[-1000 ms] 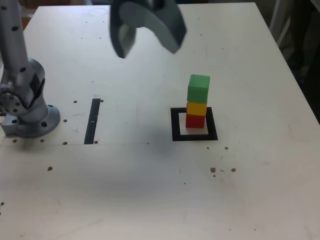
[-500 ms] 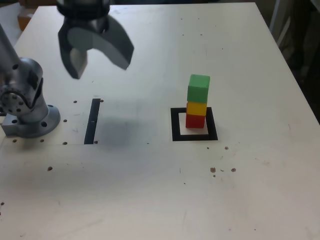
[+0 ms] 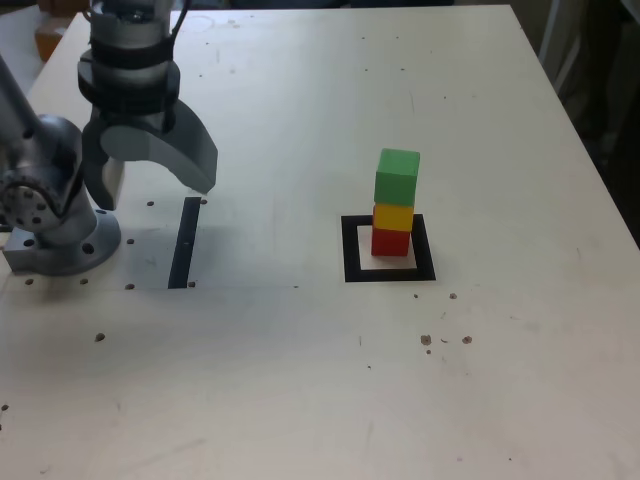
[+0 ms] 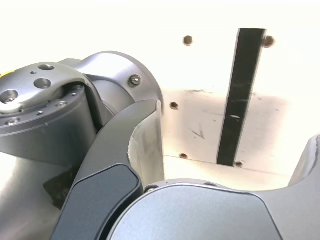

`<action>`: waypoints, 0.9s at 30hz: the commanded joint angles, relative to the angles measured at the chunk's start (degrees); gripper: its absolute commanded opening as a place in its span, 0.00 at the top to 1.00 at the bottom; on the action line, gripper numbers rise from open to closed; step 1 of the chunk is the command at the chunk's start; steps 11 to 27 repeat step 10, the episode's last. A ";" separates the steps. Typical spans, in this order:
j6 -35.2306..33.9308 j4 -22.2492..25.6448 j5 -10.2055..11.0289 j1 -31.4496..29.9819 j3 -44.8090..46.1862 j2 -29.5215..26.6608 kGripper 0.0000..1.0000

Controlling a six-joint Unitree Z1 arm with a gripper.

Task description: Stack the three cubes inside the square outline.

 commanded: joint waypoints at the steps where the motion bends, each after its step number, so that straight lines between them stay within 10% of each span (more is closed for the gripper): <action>1: -0.24 -0.69 0.02 -0.13 0.34 1.21 0.01; 27: -1.96 -1.60 0.03 -0.13 -0.15 3.00 0.01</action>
